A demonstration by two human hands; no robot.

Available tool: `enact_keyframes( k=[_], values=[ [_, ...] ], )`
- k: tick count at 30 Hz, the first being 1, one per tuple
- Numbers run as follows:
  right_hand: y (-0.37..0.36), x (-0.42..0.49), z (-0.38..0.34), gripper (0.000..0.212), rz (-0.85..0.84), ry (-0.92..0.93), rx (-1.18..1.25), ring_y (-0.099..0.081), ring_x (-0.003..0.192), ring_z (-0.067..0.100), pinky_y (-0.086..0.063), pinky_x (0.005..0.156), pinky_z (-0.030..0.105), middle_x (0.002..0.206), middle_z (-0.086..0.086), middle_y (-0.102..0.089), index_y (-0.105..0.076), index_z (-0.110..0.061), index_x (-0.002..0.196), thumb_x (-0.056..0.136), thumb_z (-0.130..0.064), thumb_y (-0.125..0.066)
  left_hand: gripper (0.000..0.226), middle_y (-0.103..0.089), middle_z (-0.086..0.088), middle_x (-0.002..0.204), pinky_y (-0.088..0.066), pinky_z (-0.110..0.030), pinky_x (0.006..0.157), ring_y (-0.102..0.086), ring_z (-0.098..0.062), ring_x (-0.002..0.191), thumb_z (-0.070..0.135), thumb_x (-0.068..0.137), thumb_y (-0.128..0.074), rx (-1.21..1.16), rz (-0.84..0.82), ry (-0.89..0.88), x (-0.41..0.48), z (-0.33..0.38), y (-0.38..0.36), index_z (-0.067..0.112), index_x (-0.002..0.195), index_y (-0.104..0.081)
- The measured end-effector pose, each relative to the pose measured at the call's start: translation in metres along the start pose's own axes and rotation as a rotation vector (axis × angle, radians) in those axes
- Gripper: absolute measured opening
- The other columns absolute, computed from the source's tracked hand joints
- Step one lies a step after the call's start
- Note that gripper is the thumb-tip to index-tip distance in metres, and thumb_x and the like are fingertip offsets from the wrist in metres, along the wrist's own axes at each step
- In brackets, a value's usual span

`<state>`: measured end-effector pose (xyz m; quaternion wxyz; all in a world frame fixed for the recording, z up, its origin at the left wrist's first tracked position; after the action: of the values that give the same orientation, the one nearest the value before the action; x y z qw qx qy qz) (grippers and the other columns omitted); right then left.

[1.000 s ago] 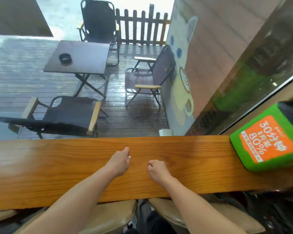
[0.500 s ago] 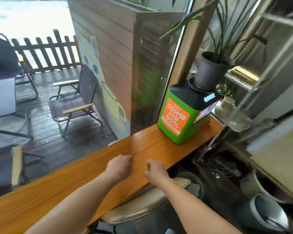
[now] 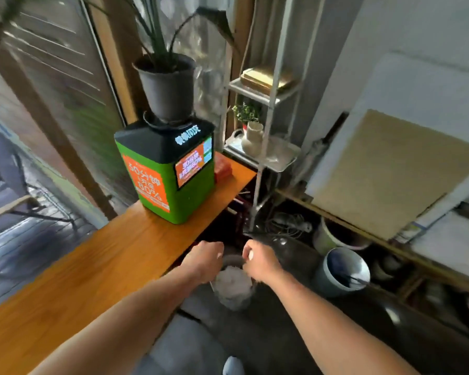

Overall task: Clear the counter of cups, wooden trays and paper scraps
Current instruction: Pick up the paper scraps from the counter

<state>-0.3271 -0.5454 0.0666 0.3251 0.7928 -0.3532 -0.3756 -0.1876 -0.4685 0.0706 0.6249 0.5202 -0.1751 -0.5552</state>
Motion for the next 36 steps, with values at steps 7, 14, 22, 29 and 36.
enact_keyframes(
  k=[7, 14, 22, 29, 36],
  values=[
    [0.011, 0.024, 0.063, 0.019, -0.015, -0.075, 0.014, -0.059, 0.080, 0.023, -0.039, 0.060, 0.026, 0.088, -0.001, -0.058, -0.056, -0.025, 0.089, 0.082, -0.009, -0.064, 0.012, -0.063, -0.002, 0.093, -0.040, -0.029, 0.049, -0.061, -0.025, 0.077, 0.018, 0.087, -0.052, 0.014, -0.123, 0.013, 0.037, 0.024, -0.034, 0.029, 0.090, -0.055],
    [-0.005, 0.042, 0.077, 0.025, -0.049, -0.137, 0.069, -0.055, 0.083, 0.022, -0.042, 0.065, 0.029, 0.105, 0.006, -0.064, -0.052, -0.025, 0.095, 0.083, -0.007, -0.065, 0.024, -0.061, 0.001, 0.093, -0.046, -0.027, 0.052, -0.061, -0.021, 0.078, 0.018, 0.089, -0.056, 0.034, -0.224, 0.035, 0.073, 0.021, -0.049, 0.027, 0.111, -0.061],
    [-0.071, 0.105, 0.112, 0.032, -0.165, -0.164, 0.097, -0.062, 0.110, 0.032, -0.049, 0.088, 0.036, 0.118, 0.011, -0.067, -0.058, -0.014, 0.115, 0.085, -0.013, -0.071, 0.031, -0.067, -0.009, 0.107, -0.059, -0.041, 0.077, -0.066, -0.030, 0.093, 0.023, 0.090, -0.053, 0.001, -0.294, 0.180, 0.131, -0.014, -0.123, 0.024, 0.120, -0.062],
    [-0.204, 0.191, 0.210, 0.035, -0.277, -0.297, 0.132, -0.064, 0.105, 0.036, -0.054, 0.081, 0.040, 0.114, 0.017, -0.068, -0.060, -0.010, 0.117, 0.084, -0.005, -0.068, 0.033, -0.065, -0.014, 0.108, -0.061, -0.046, 0.079, -0.068, -0.035, 0.094, 0.021, 0.092, -0.054, -0.113, -0.378, 0.374, 0.207, -0.072, -0.282, 0.026, 0.124, -0.058],
    [-0.330, 0.271, 0.291, 0.031, -0.289, -0.333, 0.191, -0.063, 0.102, 0.035, -0.040, 0.069, 0.026, 0.108, 0.015, -0.068, -0.061, -0.014, 0.114, 0.084, -0.007, -0.065, 0.035, -0.061, -0.011, 0.103, -0.060, -0.039, 0.080, -0.065, -0.031, 0.092, 0.030, 0.089, -0.067, -0.058, -0.380, 0.429, 0.304, -0.144, -0.415, 0.018, 0.121, -0.059]
  ],
)
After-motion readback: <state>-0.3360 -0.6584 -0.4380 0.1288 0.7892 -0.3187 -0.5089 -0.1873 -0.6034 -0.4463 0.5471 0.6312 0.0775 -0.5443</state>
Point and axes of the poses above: each hand's wrist, its own x-axis towards the middle knuckle, its own y-axis out of the back of the hand, z = x × y, the point moved 6 cm from there along x, towards the middle knuckle
